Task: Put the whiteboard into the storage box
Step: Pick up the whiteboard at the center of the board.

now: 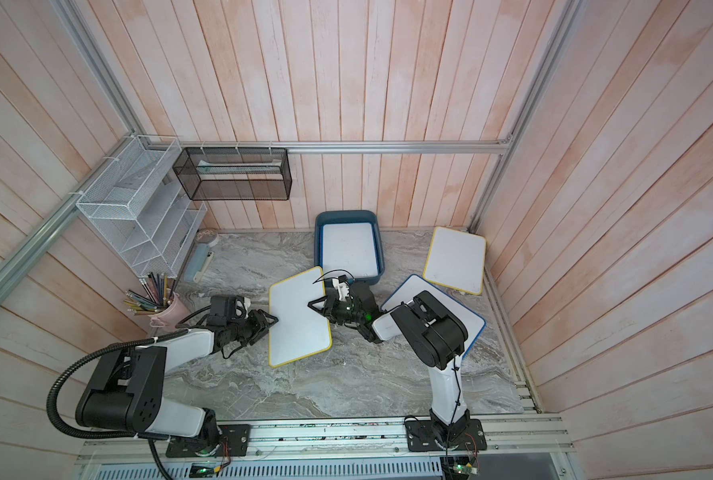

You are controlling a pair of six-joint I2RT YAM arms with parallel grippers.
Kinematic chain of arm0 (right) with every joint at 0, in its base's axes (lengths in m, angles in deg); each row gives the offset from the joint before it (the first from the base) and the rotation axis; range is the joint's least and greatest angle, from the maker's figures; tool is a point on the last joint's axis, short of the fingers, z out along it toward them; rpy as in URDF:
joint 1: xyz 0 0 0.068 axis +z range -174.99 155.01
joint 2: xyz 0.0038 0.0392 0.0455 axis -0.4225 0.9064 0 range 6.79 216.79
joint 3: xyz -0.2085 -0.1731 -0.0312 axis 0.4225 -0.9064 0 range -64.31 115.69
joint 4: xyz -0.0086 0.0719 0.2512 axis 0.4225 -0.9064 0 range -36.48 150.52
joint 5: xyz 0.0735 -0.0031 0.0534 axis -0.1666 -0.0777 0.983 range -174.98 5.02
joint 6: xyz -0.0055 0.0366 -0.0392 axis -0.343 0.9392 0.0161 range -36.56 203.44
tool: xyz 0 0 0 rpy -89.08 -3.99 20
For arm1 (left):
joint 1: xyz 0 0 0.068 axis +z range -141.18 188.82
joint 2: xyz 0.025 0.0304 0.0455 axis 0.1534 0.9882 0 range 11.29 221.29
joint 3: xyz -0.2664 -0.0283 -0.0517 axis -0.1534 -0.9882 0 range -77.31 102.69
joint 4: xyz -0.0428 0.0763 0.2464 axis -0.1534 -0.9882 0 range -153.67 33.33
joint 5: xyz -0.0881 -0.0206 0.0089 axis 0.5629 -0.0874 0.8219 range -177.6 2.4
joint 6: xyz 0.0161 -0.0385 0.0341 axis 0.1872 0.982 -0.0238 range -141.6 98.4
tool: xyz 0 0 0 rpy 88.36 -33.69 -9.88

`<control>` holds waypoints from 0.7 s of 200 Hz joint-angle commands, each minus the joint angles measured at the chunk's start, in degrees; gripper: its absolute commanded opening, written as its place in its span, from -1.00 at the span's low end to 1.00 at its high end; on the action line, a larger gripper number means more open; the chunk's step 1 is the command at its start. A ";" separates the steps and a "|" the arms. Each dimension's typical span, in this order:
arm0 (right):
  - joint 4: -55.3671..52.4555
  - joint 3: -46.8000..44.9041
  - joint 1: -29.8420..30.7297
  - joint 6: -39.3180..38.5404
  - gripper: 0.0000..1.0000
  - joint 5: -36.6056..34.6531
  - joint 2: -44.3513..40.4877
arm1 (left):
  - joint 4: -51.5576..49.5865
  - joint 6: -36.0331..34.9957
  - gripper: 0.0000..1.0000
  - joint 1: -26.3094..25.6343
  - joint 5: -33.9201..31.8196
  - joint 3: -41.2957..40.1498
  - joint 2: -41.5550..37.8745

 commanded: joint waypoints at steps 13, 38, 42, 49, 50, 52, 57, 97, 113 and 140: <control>-3.71 0.18 -0.86 -3.33 -0.28 1.76 -3.18 | -5.54 -0.88 0.15 -0.93 0.60 -1.03 2.57; -5.06 0.20 -1.37 -4.46 -0.26 2.20 -4.11 | -5.28 -0.96 0.15 -0.97 0.69 -0.80 2.75; -5.37 0.42 -1.35 -4.79 -0.25 2.35 -4.19 | -5.32 -1.02 0.15 -0.96 0.65 -0.77 2.83; -5.83 0.61 -1.46 -5.19 -0.25 2.53 -4.35 | -5.29 -1.05 0.15 -0.95 0.56 -0.76 2.83; -5.94 0.66 -1.41 -5.21 -0.25 2.53 -4.36 | -5.28 -1.05 0.15 -0.98 0.54 -0.78 2.83; -6.06 0.72 -1.45 -5.29 -0.25 2.53 -4.37 | -5.23 -1.05 0.15 -0.98 0.52 -0.79 2.85; -6.18 0.90 -1.54 -5.48 -0.24 2.79 -4.45 | -5.09 -1.01 0.15 -0.93 0.52 -0.82 2.76; -7.93 1.23 -2.03 -6.99 -0.17 5.13 -4.61 | -4.50 -0.88 0.15 -0.83 0.34 -1.29 2.67; -10.77 1.53 -2.34 -9.06 -0.16 5.75 -5.13 | -4.18 -0.88 0.15 -0.67 0.34 -1.56 2.65; -15.15 2.13 -3.37 -12.09 -0.20 6.18 -6.26 | -3.63 -0.70 0.15 -0.61 0.43 -2.11 2.52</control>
